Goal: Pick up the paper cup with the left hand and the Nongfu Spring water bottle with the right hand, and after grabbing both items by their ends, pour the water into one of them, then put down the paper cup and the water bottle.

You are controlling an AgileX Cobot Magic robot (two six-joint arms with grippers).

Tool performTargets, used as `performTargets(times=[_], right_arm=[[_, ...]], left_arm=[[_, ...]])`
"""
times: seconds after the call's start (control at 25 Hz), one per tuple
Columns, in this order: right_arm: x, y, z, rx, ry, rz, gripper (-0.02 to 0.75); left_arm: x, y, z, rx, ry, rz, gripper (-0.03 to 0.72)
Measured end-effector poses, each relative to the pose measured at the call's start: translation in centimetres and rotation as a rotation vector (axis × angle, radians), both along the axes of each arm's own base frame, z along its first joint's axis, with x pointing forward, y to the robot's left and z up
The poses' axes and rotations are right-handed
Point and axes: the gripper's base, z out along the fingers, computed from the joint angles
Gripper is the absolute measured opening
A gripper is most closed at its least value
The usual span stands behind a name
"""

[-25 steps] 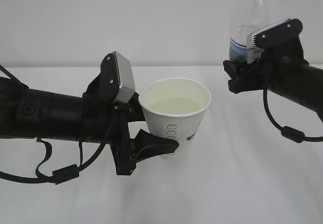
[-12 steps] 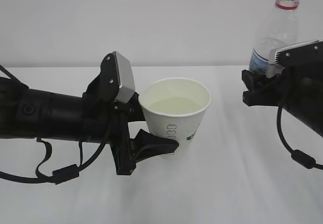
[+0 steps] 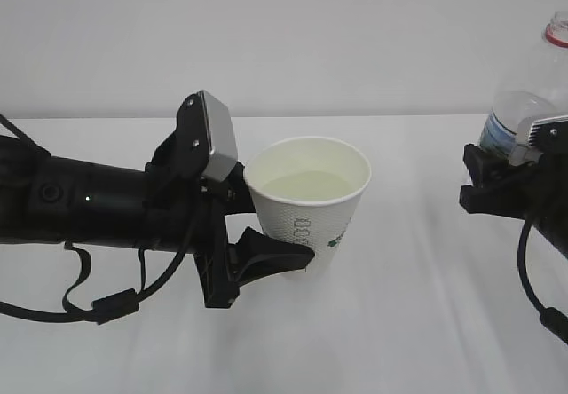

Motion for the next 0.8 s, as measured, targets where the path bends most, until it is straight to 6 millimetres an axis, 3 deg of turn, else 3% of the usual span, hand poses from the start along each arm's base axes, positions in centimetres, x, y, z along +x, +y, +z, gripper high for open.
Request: performTargets(times=[0.52,0.8], right_arm=[[-0.7,-0.9,-0.3,0.018,0.004,-0.084,0.494],[1.1,-0.6,0.2,0.024,-0.040,-0.097,0.494]], left_arm=[[0.0,0.0,0.0,0.000,0.000,0.000,0.489],[0.0,0.0,0.0,0.000,0.000,0.000,0.489]])
